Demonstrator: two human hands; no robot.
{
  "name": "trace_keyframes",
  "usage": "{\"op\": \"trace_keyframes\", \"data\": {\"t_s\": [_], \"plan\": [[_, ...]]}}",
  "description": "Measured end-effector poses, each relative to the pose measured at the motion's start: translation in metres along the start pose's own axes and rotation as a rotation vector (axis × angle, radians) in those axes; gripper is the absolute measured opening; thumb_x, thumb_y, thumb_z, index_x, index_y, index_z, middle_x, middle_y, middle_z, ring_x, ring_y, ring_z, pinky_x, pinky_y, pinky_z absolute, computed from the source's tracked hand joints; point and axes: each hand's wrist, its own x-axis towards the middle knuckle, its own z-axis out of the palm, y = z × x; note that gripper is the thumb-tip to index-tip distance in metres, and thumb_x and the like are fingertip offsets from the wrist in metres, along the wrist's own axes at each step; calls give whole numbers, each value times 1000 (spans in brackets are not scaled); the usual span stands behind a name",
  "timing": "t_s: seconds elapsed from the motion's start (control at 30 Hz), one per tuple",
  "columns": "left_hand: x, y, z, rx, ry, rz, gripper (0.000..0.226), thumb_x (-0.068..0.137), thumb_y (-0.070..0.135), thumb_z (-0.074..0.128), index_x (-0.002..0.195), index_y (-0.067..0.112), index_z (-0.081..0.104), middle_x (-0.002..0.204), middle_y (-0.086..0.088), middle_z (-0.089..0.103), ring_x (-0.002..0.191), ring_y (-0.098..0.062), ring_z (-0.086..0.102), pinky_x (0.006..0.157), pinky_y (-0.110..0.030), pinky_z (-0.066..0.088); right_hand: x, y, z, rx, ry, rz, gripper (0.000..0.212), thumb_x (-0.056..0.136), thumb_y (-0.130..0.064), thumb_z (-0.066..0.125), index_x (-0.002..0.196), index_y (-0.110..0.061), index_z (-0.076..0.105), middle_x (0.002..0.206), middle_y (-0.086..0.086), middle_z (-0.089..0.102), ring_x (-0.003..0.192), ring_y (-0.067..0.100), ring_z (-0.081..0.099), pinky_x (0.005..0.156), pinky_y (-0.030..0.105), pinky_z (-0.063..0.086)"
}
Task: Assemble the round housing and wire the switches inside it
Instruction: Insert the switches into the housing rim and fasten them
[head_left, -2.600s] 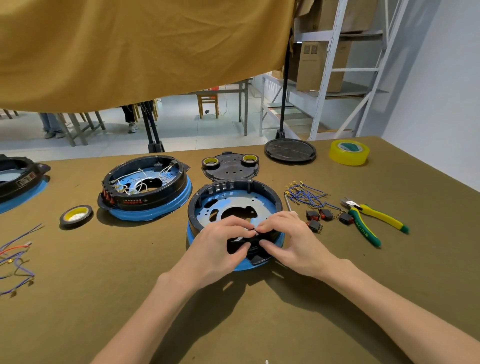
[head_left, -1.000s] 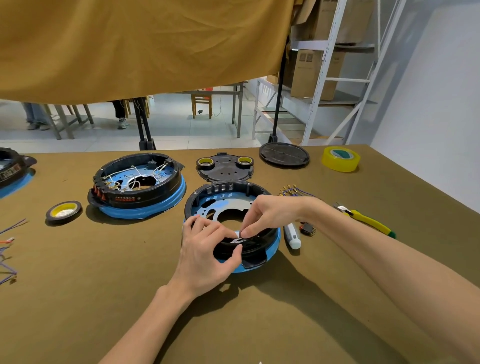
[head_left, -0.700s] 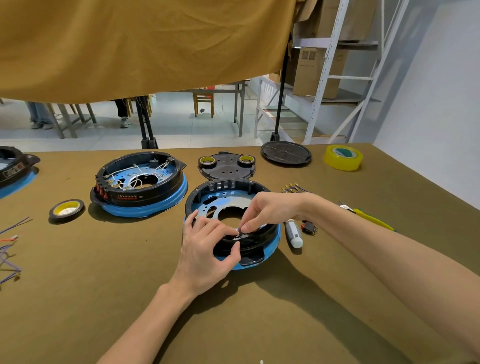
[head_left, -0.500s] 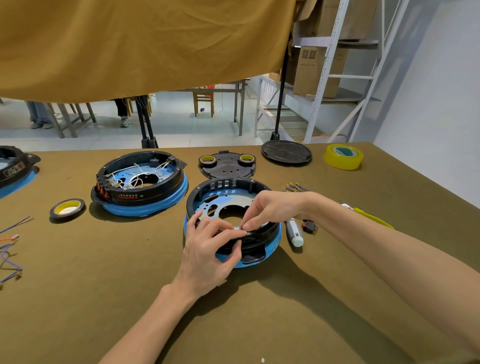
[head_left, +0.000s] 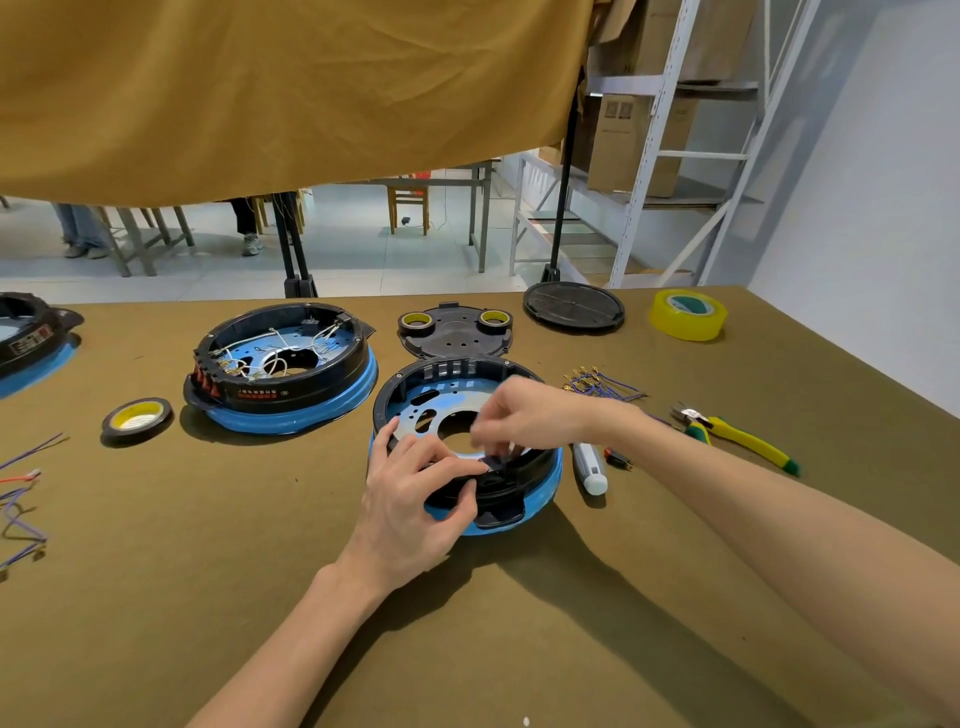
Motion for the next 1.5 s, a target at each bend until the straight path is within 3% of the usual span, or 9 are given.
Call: {"op": "trace_keyframes", "data": {"t_s": [0.1,0.2,0.37,0.77,0.9,1.0,1.27,1.37,1.5], "plan": [[0,-1,0,-13,2,21,21,89,31,66,106,26,76,92,10,62,94,-5,57,118,-62,29,11,-10,11,-74,289,-54,35,105,-30,52,87,-9,72,71,7,68,56,17,53,55,33,46],[-3,-3,-1,-57,18,9,21,90,32,67,107,24,76,94,12,63,97,-2,58,121,-58,26,16,-7,35,-332,177,5,45,109,-27,41,78,0,61,67,9,53,58,21,43,57,37,37],[-3,1,1,-83,66,-9,19,88,30,70,105,22,70,99,13,70,101,-2,63,121,-56,28,14,-7,48,-648,125,6,19,102,-8,47,84,-13,46,74,1,46,69,24,49,62,41,46],[-6,-8,-1,-51,30,28,20,91,39,69,104,24,72,101,15,68,101,1,60,116,-36,34,8,-5,50,-552,208,82,33,110,-21,35,85,-10,52,68,3,46,62,28,47,58,39,34],[-5,-12,-2,-71,28,22,24,91,43,69,104,24,71,101,16,70,102,3,60,116,-29,31,8,-6,43,-461,134,54,44,113,-25,32,69,-24,37,67,7,45,62,29,44,64,47,42],[-5,-14,-2,-87,31,26,23,91,43,71,103,23,72,100,15,71,101,4,61,117,-29,32,12,-8,45,-418,84,48,46,113,-17,32,69,-27,28,68,11,45,62,31,42,63,48,40],[-4,-18,2,-85,27,54,28,91,48,69,103,22,75,99,13,73,99,2,63,114,-31,35,14,1,36,-633,77,79,52,113,-30,34,62,-19,37,60,0,46,54,19,42,60,35,28],[-4,-17,4,-89,38,51,27,90,45,71,101,21,75,99,13,73,99,2,63,115,-32,34,17,-6,38,-584,59,62,48,112,-24,36,64,-21,34,63,2,45,56,20,40,63,37,33],[-4,-12,2,-48,31,37,26,90,45,70,102,22,74,99,12,72,100,1,61,116,-32,33,13,1,37,-447,87,123,58,112,-38,34,60,-13,38,55,2,39,50,21,36,55,35,32]]}}
